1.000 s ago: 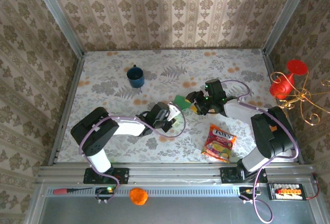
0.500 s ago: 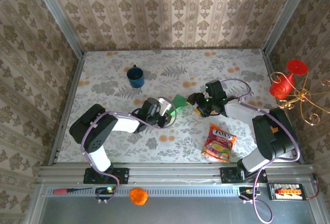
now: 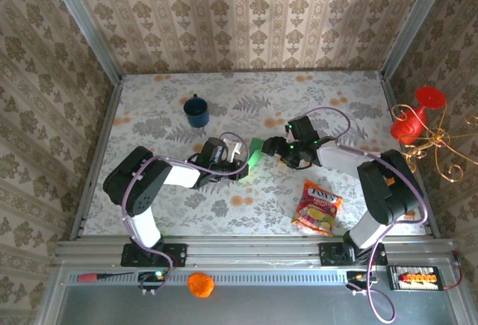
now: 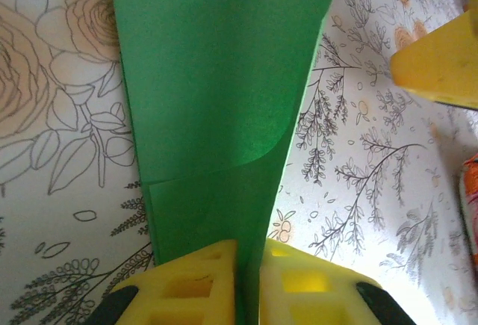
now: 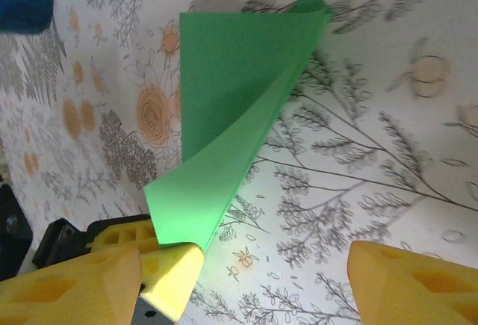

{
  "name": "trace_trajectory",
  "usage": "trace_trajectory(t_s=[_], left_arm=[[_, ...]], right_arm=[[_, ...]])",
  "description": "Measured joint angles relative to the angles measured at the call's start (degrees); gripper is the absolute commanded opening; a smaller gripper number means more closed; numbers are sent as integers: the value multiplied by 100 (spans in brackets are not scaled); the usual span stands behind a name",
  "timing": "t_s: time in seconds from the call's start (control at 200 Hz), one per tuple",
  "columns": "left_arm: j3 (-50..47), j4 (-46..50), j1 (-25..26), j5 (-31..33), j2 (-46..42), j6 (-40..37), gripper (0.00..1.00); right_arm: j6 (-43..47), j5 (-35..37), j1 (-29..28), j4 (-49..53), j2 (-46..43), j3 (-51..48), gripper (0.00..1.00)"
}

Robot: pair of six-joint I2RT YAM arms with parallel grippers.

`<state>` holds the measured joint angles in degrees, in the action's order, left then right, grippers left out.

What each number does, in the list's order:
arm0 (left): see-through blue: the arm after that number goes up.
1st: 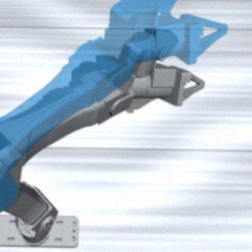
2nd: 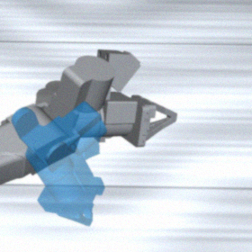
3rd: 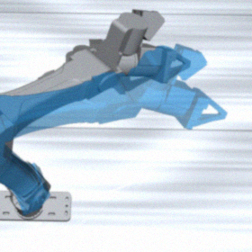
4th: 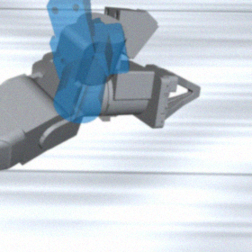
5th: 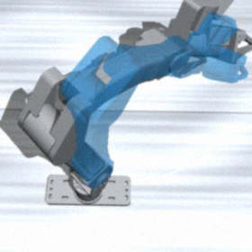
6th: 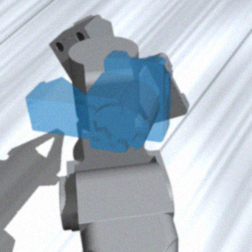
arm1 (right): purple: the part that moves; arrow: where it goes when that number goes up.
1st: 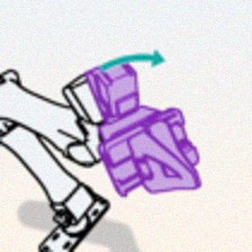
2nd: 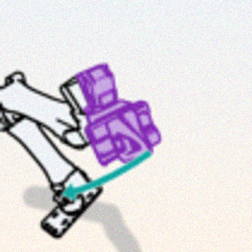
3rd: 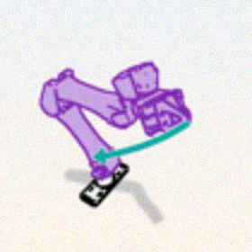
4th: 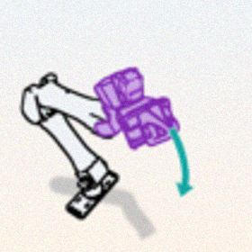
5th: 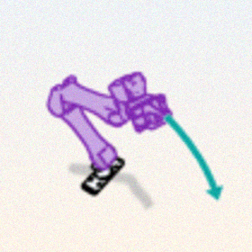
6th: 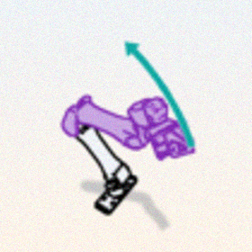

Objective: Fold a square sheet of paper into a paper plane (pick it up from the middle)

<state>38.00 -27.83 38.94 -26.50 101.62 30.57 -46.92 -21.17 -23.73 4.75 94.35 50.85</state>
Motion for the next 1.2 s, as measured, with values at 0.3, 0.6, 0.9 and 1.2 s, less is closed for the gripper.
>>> trace_trajectory(t_s=[0.3, 0.6, 0.9, 1.2], left_arm=[[109, 39, -96, -323, 76, 890, 14], [190, 83, -116, -474, 151, 1364, 14], [190, 129, -118, -518, 168, 1438, 15], [190, 118, -149, -610, 192, 1451, 18]], right_arm=[[680, -9, -238, 313, 518, 417, 73], [1204, -22, -280, 656, 951, 883, 68], [1357, -31, -280, 918, 1239, 1172, 68], [1377, -39, -280, 1290, 1432, 1488, 71]])
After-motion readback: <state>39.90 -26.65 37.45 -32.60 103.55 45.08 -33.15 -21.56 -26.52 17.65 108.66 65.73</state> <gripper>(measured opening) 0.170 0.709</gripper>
